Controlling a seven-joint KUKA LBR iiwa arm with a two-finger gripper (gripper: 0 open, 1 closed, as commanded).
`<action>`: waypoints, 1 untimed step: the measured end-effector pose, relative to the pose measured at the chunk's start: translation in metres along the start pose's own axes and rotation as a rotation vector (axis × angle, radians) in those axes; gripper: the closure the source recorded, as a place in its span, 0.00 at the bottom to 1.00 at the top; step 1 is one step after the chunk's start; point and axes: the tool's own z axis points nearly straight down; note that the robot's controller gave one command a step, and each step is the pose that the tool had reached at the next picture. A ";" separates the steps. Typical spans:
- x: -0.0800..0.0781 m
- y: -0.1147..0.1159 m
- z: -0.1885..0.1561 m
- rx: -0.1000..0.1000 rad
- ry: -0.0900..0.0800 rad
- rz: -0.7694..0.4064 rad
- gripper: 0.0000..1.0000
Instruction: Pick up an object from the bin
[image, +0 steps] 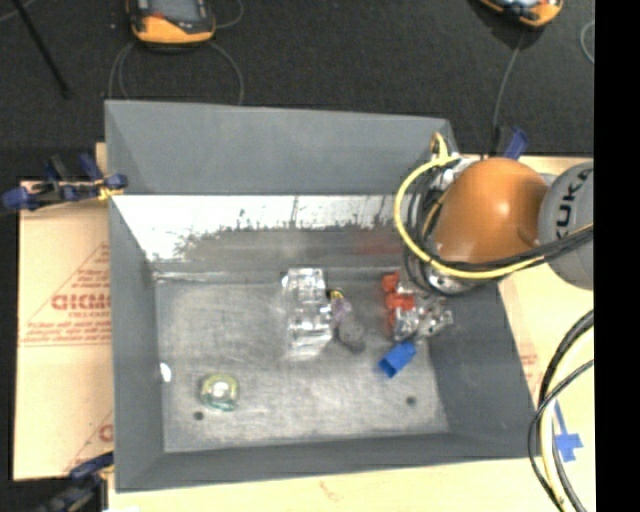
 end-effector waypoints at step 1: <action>-0.013 0.027 -0.151 0.008 0.001 0.259 1.00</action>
Offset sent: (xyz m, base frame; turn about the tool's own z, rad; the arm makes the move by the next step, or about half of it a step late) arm -0.0288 0.0153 0.1463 0.2582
